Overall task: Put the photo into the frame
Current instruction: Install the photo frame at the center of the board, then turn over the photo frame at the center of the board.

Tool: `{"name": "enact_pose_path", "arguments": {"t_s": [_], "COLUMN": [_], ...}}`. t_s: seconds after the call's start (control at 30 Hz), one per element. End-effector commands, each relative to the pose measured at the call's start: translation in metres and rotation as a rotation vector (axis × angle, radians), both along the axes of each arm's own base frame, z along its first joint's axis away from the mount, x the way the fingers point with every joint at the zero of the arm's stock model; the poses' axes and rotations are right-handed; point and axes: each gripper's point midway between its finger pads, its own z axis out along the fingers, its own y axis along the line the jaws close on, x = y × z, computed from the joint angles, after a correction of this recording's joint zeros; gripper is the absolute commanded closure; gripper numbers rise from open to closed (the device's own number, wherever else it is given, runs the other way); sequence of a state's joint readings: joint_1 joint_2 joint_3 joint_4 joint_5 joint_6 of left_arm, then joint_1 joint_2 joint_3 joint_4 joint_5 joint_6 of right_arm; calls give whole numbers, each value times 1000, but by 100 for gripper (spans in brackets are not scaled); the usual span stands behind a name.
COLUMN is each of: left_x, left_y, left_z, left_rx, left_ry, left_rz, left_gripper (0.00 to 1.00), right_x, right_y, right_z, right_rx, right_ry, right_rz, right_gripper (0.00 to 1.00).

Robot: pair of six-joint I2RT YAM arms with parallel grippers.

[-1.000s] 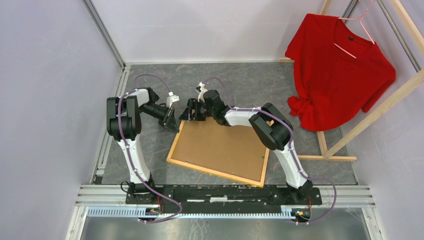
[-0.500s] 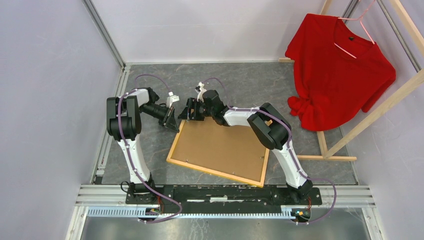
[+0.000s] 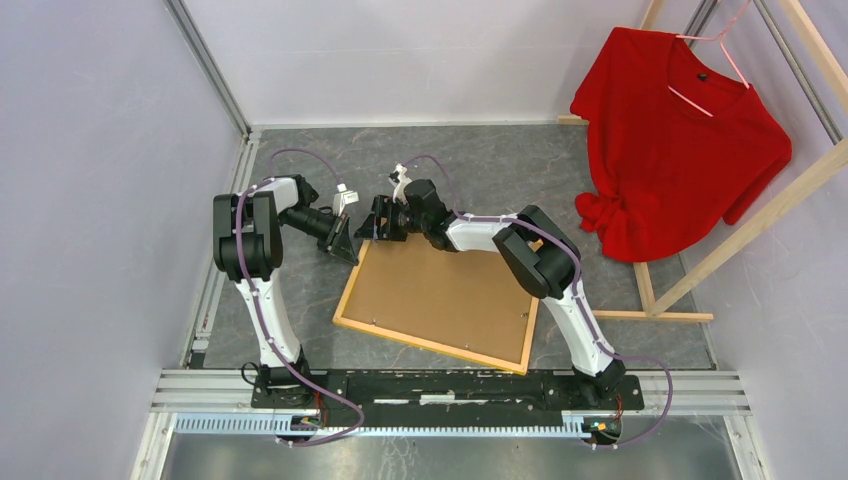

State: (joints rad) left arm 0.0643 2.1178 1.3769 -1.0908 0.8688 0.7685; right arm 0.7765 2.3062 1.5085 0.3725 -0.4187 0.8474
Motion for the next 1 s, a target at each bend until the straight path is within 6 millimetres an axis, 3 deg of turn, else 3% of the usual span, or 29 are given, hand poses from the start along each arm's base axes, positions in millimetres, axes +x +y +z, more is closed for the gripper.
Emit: {"name": "enact_pose_path", "arguments": {"t_s": [0.0,0.17,0.33,0.47,0.53,0.67,0.83,0.97], "left_x": [5,6,6,9,9,8,3,-6], "left_y": [3,4,5,6,6,8,9,10], "left_z": [-14,-14,-10,-6,-2,11,34,56], "left_rx": [47,48,62,68,65,75,77,74], "left_ry": [-27,-27,-43,-56,-59,-91,-143,-203], "left_rz": [-19,-17,-19,-17,-20,-28,-53,-85], "left_gripper": [78,78,78,75,73,66,54,49], "right_x": [-3,2,35,31,15,-38,-126,-179], "right_y": [7,4,-37,-57,-64,-92,-128,-145], "right_z": [10,21,60,68,62,46,39,39], "right_rx": [29,13,-84,-158,-187,-296,-455,-507], "right_ry": [-8,-42,-241,-308,-311,-389,-556,-657], "right_rz": [48,61,0,13,46,146,287,352], "right_gripper": [24,21,11,9,9,11,16,19]}}
